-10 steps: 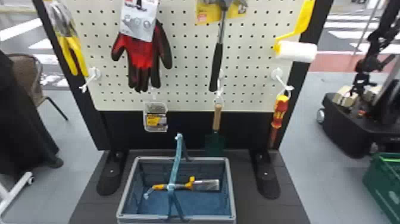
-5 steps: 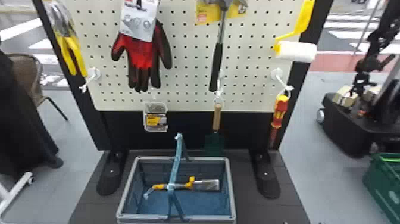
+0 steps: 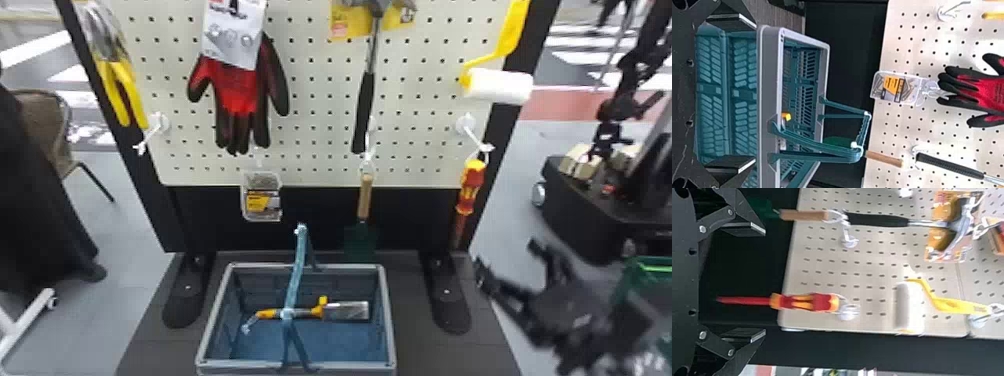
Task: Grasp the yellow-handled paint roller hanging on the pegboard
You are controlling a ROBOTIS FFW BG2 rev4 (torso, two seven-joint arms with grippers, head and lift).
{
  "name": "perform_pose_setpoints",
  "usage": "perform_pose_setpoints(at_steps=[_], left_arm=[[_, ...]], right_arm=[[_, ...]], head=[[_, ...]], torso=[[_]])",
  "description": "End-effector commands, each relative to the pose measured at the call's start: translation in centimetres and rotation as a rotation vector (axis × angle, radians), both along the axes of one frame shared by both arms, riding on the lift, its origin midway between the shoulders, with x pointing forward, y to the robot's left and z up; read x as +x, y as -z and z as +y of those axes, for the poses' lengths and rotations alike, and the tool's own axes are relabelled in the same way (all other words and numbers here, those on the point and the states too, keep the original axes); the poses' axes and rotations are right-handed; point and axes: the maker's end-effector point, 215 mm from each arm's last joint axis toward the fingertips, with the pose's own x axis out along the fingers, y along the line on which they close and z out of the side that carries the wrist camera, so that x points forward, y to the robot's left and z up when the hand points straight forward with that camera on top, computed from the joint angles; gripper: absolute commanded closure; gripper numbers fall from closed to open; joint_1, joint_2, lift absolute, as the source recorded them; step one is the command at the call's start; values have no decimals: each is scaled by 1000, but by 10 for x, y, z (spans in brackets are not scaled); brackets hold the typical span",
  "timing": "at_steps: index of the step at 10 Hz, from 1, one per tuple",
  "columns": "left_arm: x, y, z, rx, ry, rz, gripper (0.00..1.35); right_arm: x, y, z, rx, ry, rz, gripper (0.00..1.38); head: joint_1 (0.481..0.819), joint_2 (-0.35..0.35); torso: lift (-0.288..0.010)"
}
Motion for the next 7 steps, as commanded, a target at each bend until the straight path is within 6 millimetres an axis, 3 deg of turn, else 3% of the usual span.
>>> perform_pose_setpoints(at_steps=[1, 3, 7], left_arm=[[5, 0, -6, -2, 23, -3, 121], [4, 2, -9, 0, 39, 4, 121], [10, 7, -15, -3, 59, 10, 121]], right_arm=[[31, -49, -27, -56, 15, -70, 363], [56, -110, -41, -123, 2, -145, 314], [100, -175, -71, -138, 7, -215, 228]], head=[[549, 0], [549, 0], [549, 0]], torso=[[-100], [-100], [-100]])
